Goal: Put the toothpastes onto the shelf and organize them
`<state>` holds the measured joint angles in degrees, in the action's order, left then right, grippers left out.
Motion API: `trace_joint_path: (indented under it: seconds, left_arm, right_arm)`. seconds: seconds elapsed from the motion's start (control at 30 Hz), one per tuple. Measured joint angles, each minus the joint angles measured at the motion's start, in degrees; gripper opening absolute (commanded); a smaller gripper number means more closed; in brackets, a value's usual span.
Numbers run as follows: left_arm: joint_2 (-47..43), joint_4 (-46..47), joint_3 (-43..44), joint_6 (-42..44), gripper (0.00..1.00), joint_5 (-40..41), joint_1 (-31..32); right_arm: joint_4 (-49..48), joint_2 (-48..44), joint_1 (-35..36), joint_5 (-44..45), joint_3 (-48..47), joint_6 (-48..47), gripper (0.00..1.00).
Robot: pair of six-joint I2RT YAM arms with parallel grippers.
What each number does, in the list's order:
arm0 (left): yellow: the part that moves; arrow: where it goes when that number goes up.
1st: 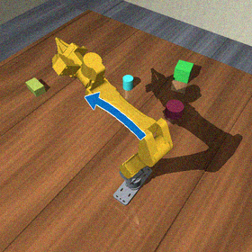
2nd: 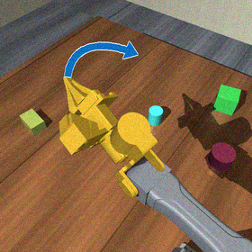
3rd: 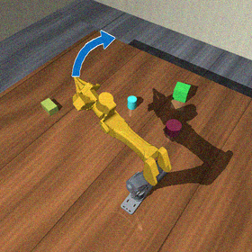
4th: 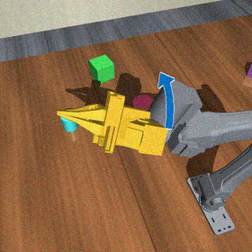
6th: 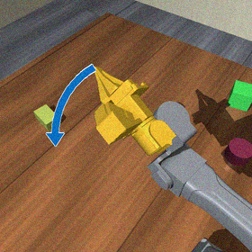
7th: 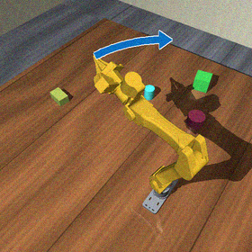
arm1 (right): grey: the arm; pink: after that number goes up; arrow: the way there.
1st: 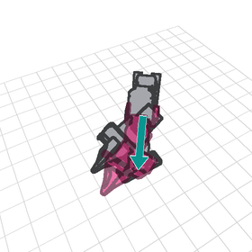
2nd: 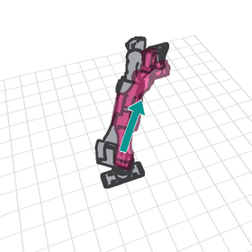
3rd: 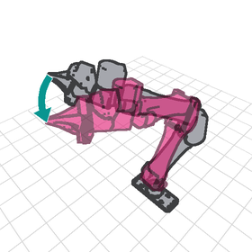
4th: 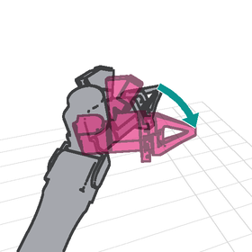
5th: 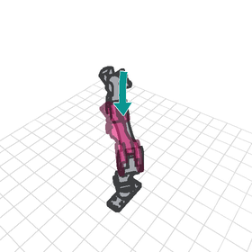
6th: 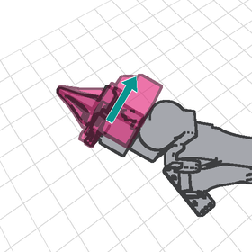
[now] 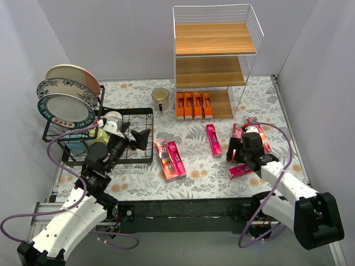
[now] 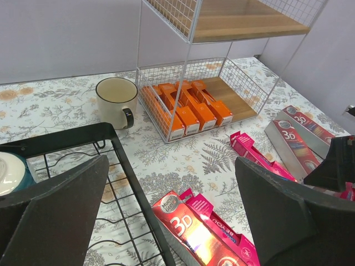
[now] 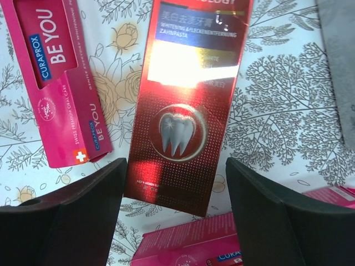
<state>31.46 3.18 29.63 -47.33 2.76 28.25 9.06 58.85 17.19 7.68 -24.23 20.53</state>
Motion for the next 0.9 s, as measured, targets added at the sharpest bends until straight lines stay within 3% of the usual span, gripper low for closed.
trace_joint_path:
  seconds: [0.5,0.9]
  left_arm:
    - [0.0,0.0,0.0,0.0,0.98,-0.1,0.0]
    - [0.3,0.0,0.0,0.0,0.98,-0.1,0.0]
  right_arm:
    - [-1.0,0.2,8.1,11.3,2.9,6.0,0.75]
    - [-0.5,-1.5,13.4,18.3,3.5,8.2,0.46]
